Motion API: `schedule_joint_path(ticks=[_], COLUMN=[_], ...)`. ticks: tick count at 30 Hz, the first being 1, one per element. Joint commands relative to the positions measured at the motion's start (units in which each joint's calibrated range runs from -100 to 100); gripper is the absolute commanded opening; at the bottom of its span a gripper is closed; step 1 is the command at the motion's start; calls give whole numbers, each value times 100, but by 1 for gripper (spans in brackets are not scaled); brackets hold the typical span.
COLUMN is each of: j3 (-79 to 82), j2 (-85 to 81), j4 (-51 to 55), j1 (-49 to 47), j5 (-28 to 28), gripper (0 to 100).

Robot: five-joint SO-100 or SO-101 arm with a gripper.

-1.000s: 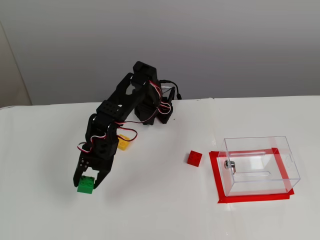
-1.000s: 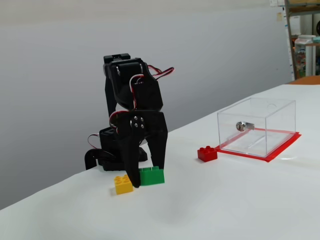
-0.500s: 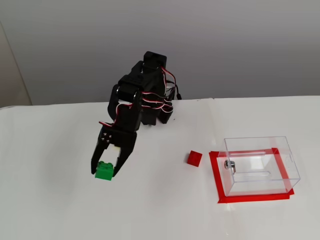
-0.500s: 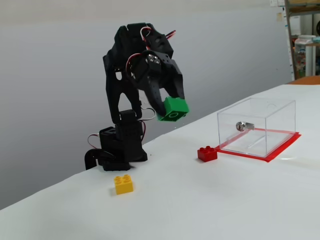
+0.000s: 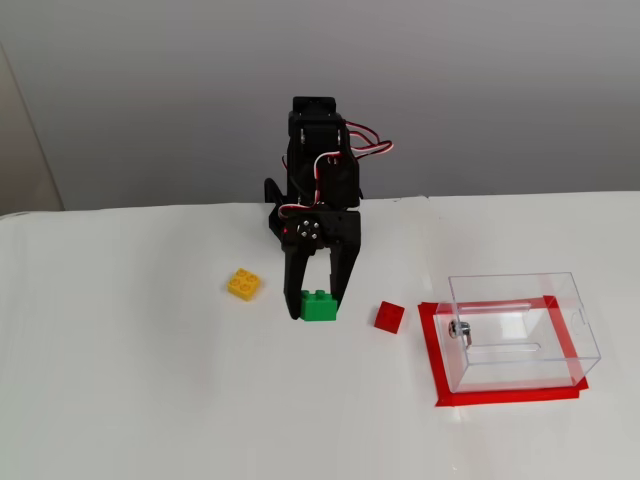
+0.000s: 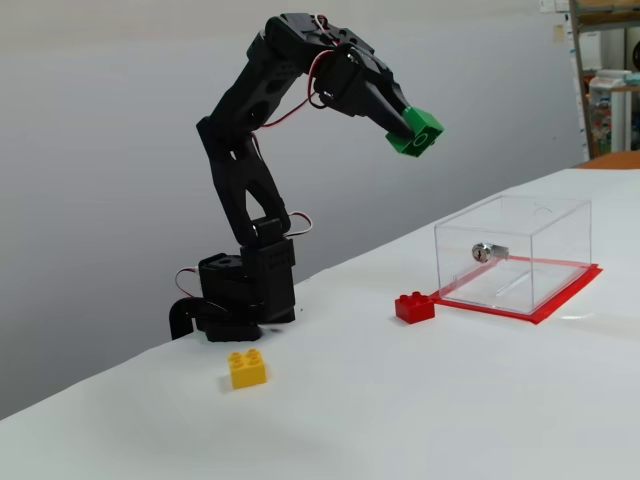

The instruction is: Pick the green lego brick and place it into the transparent box

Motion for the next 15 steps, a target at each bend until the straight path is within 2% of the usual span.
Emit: schedule_joint_path(ticks=[1, 15], j3=[-56, -56], j2=[-381, -899], j4=[214, 684], j1=[-499, -3183], j5=[-19, -202], gripper=[17, 17])
